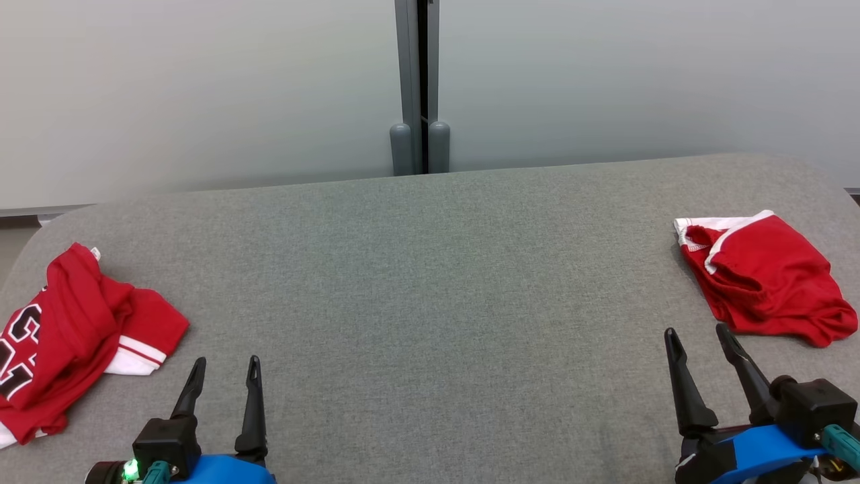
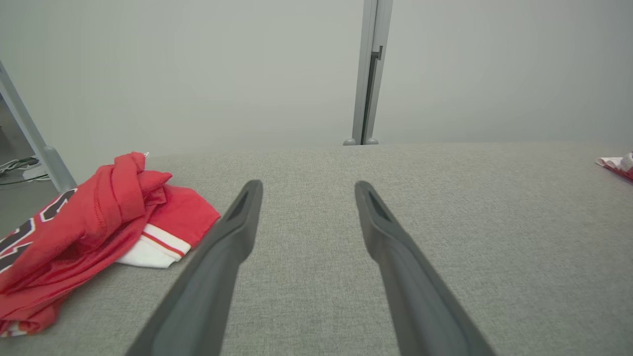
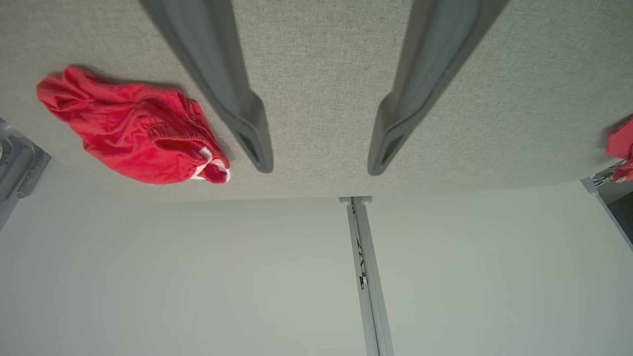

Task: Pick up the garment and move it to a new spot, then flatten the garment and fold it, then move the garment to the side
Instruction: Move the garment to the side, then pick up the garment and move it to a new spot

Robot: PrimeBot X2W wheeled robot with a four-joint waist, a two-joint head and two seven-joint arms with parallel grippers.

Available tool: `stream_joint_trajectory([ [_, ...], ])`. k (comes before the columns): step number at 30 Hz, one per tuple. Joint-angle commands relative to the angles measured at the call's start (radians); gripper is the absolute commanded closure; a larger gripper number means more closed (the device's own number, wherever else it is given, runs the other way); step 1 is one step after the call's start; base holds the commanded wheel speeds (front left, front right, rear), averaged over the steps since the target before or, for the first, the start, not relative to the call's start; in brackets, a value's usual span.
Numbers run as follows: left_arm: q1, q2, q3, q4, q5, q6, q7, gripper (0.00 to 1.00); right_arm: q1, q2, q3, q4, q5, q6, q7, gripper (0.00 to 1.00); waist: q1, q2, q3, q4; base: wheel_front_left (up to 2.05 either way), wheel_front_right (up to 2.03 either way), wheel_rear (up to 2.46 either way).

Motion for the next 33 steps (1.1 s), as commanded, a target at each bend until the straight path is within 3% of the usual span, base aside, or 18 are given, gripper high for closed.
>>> stream_joint_trajectory([
  [1, -0.014, 0.005, -0.005, -0.004, -0.001, 0.004, -0.004, 0.0, 0.012, 0.001, -0.003, -0.003, -0.003, 0.0, 0.001, 0.0, 0.0, 0.0, 0.003, 0.003, 0.0, 0.0, 0.0],
  [7, -0.037, 0.004, -0.01, -0.007, 0.003, 0.005, -0.006, 0.0, 0.012, 0.001, -0.01, -0.012, -0.015, 0.0, -0.001, 0.0, 0.0, 0.0, 0.021, 0.034, 0.0, 0.0, 0.0],
  [24, -0.145, -0.021, 0.029, 0.034, -0.002, 0.026, -0.055, 0.0, -0.061, -0.019, 0.052, -0.099, -0.047, 0.0, 0.062, 0.0, 0.0, 0.0, 0.112, 0.296, 0.0, 0.0, 0.0],
  [33, -0.201, -0.042, 0.066, 0.032, 0.011, 0.029, -0.061, 0.0, -0.106, -0.055, 0.06, -0.167, -0.052, 0.0, 0.11, 0.0, 0.0, 0.0, 0.205, 0.346, 0.0, 0.0, 0.0],
])
